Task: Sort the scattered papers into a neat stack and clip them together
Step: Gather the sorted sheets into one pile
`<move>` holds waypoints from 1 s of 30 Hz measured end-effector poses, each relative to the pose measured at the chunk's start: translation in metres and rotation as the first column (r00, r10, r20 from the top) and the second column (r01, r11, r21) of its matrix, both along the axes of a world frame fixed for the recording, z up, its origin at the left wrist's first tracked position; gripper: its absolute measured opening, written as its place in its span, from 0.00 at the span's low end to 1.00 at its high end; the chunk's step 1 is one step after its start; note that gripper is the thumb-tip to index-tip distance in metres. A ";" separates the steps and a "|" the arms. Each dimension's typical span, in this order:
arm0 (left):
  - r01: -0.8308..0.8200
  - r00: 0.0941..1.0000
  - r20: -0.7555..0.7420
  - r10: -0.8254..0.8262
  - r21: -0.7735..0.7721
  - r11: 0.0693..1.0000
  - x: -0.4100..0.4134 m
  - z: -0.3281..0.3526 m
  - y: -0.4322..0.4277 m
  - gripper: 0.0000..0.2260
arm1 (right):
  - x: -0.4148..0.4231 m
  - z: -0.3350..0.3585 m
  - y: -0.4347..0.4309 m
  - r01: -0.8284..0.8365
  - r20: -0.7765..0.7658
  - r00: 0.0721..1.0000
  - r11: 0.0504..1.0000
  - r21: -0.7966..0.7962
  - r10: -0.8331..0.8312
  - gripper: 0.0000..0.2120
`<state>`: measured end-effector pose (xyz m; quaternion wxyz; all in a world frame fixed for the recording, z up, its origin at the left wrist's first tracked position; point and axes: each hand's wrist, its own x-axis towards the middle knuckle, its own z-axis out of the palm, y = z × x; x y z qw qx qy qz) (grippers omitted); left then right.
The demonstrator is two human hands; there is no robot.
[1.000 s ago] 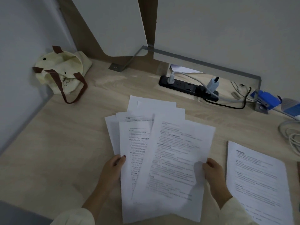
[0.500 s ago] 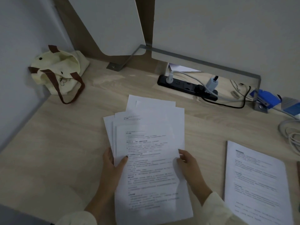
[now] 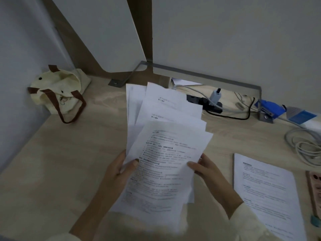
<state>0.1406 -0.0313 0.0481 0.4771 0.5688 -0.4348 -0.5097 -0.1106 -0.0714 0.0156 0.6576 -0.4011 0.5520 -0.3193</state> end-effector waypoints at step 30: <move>-0.130 0.989 -0.066 0.129 -0.011 0.991 -0.008 0.008 -0.023 0.15 | 0.003 0.055 -0.003 0.142 0.023 0.990 0.947 -0.289 -0.142 0.19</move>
